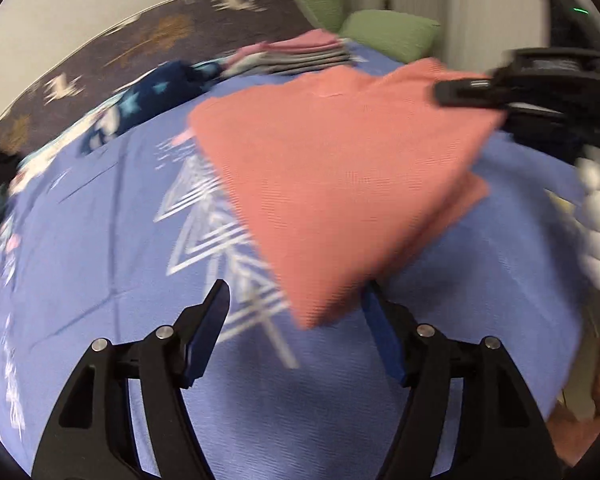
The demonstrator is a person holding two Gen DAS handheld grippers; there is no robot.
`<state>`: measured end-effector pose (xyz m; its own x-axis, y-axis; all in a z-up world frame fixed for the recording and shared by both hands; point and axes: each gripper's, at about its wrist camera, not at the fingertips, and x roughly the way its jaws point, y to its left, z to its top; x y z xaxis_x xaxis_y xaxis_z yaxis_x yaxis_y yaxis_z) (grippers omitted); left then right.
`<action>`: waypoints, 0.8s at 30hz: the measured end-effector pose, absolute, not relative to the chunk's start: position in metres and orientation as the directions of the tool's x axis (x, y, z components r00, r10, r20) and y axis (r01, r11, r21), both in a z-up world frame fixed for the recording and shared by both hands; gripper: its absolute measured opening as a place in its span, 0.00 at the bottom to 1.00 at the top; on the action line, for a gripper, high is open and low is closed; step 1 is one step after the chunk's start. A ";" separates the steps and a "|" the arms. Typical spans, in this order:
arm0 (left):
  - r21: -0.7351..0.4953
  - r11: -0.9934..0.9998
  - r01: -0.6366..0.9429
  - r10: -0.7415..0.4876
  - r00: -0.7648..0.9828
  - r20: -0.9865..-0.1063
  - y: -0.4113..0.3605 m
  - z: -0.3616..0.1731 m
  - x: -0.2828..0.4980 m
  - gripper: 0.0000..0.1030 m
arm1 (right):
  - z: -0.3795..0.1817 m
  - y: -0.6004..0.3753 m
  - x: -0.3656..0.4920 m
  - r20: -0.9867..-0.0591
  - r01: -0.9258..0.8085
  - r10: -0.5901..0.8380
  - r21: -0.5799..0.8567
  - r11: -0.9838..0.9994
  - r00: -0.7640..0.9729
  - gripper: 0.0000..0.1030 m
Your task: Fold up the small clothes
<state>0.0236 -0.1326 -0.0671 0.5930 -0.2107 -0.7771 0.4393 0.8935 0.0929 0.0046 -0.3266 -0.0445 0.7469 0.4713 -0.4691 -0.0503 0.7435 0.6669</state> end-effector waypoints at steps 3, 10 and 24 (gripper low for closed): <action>0.053 0.921 0.387 -0.198 0.581 -0.789 -0.120 -0.072 0.027 0.69 | -0.045 -0.329 0.003 -0.477 -0.035 0.455 0.660 0.750 0.752 0.10; 0.070 0.944 0.321 -0.143 0.592 -0.794 -0.098 -0.077 0.020 0.72 | -0.089 -0.355 -0.005 -0.560 0.108 0.418 0.679 0.726 0.715 0.10; -0.238 0.824 0.515 -0.521 0.520 -0.677 -0.117 -0.032 0.045 0.31 | -0.039 -0.335 -0.016 -0.446 -0.131 0.433 0.563 0.816 0.783 0.19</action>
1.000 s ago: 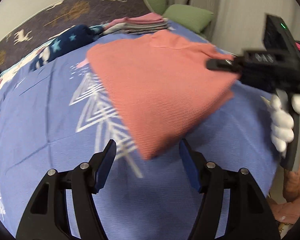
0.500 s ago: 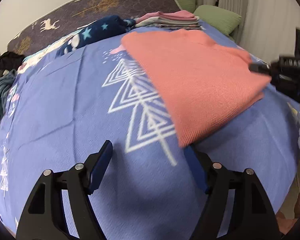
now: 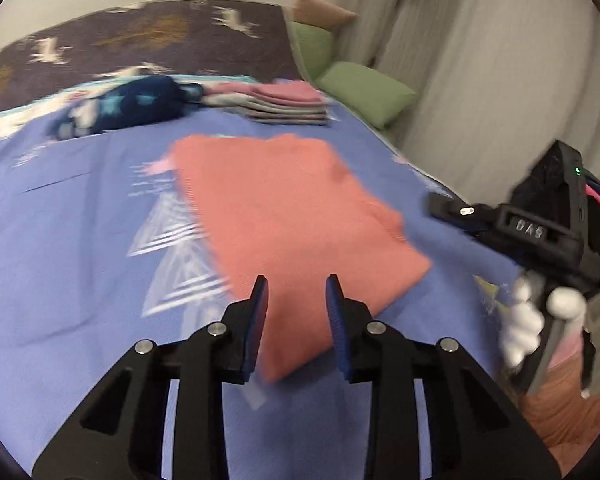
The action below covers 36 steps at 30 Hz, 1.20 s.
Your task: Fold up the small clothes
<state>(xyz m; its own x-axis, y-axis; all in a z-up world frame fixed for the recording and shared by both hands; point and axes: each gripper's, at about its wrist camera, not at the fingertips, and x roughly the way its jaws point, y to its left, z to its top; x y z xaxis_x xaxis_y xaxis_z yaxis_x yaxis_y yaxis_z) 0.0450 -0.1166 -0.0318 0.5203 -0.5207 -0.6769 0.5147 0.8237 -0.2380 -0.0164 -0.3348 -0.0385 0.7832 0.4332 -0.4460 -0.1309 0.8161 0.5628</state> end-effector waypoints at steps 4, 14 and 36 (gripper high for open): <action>-0.141 0.877 0.460 -0.396 0.522 -0.755 -0.135 -0.081 0.059 0.31 | -0.082 -0.326 0.015 -0.650 0.033 0.304 0.453 0.891 0.696 0.12; -0.189 0.852 0.489 -0.452 0.503 -0.737 -0.126 -0.063 0.050 0.35 | -0.062 -0.319 0.007 -0.614 -0.063 0.312 0.392 0.918 0.725 0.07; -0.105 0.865 0.491 -0.407 0.564 -0.719 -0.133 -0.063 0.082 0.46 | -0.063 -0.311 0.075 -0.639 -0.116 0.321 0.342 0.933 0.699 0.21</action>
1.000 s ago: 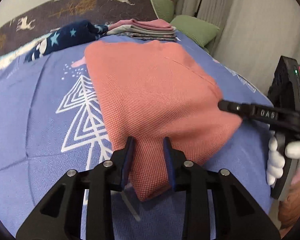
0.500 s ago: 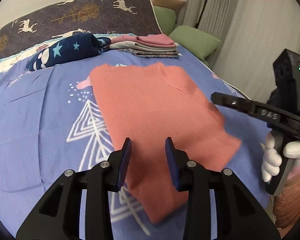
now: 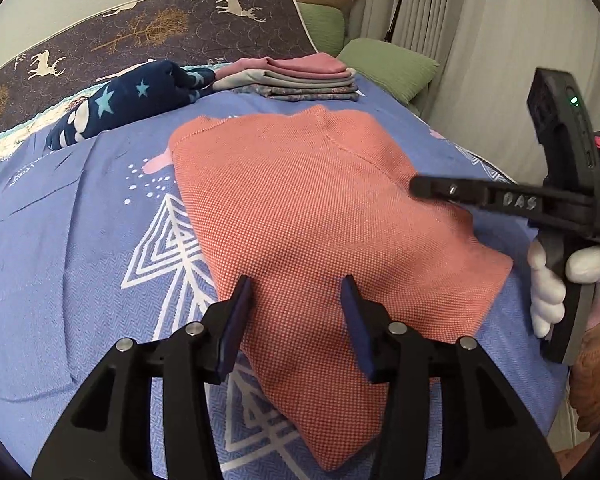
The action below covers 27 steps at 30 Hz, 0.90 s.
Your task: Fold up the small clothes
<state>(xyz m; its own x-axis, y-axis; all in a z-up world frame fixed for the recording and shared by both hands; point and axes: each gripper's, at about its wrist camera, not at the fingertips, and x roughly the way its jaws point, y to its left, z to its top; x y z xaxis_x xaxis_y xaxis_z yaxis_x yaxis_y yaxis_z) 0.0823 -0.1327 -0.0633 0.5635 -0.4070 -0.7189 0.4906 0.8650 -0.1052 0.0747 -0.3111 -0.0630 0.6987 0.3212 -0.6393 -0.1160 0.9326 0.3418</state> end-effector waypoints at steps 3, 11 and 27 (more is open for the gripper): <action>-0.112 0.878 0.465 -0.409 0.608 -0.680 -0.124 -0.050 0.083 0.48 | -0.044 -0.317 0.072 -0.599 -0.136 0.304 0.309 0.941 0.741 0.40; -0.103 0.906 0.410 -0.359 0.619 -0.699 -0.105 -0.052 0.113 0.59 | -0.059 -0.335 0.091 -0.679 -0.087 0.263 0.282 0.955 0.685 0.51; -0.178 0.891 0.418 -0.400 0.537 -0.742 -0.111 -0.072 0.121 0.68 | -0.081 -0.338 0.097 -0.701 -0.101 0.316 0.331 0.938 0.640 0.59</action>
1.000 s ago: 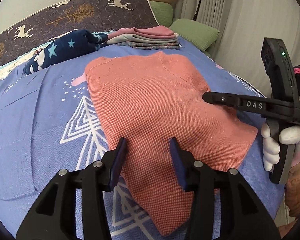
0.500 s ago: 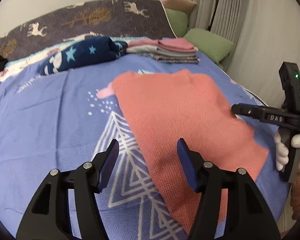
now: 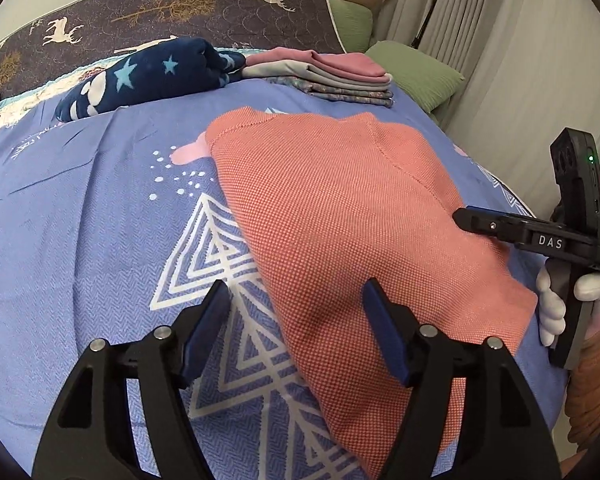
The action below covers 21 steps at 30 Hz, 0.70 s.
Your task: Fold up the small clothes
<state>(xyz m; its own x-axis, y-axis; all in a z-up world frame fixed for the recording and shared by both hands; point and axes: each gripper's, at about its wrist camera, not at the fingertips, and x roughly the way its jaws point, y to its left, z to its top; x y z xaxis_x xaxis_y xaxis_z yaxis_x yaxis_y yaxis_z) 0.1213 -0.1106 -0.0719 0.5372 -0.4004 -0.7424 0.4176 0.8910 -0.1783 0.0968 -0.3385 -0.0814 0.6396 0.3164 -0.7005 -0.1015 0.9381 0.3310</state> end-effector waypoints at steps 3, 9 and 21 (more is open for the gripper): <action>-0.190 0.888 0.420 -0.409 0.529 -0.743 -0.109 -0.072 0.124 0.68 | -0.081 -0.339 0.096 -0.698 -0.105 0.321 0.335 0.937 0.640 0.59; -0.371 0.813 0.450 -0.556 0.409 -0.723 -0.109 -0.075 0.134 0.68 | -0.081 -0.345 0.093 -0.649 -0.196 0.509 0.494 0.847 0.566 0.61; -0.371 0.801 0.470 -0.563 0.380 -0.734 -0.120 -0.081 0.155 0.71 | -0.082 -0.331 0.131 -0.680 -0.281 0.545 0.469 0.837 0.490 0.66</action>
<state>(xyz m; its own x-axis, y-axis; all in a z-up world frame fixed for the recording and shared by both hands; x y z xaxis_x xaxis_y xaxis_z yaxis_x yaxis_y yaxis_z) 0.1551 -0.1202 -0.0813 0.3803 -0.5630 -0.7338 0.4696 0.8010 -0.3713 0.1306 -0.3313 -0.0820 0.4902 0.5451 -0.6801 -0.2812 0.8375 0.4686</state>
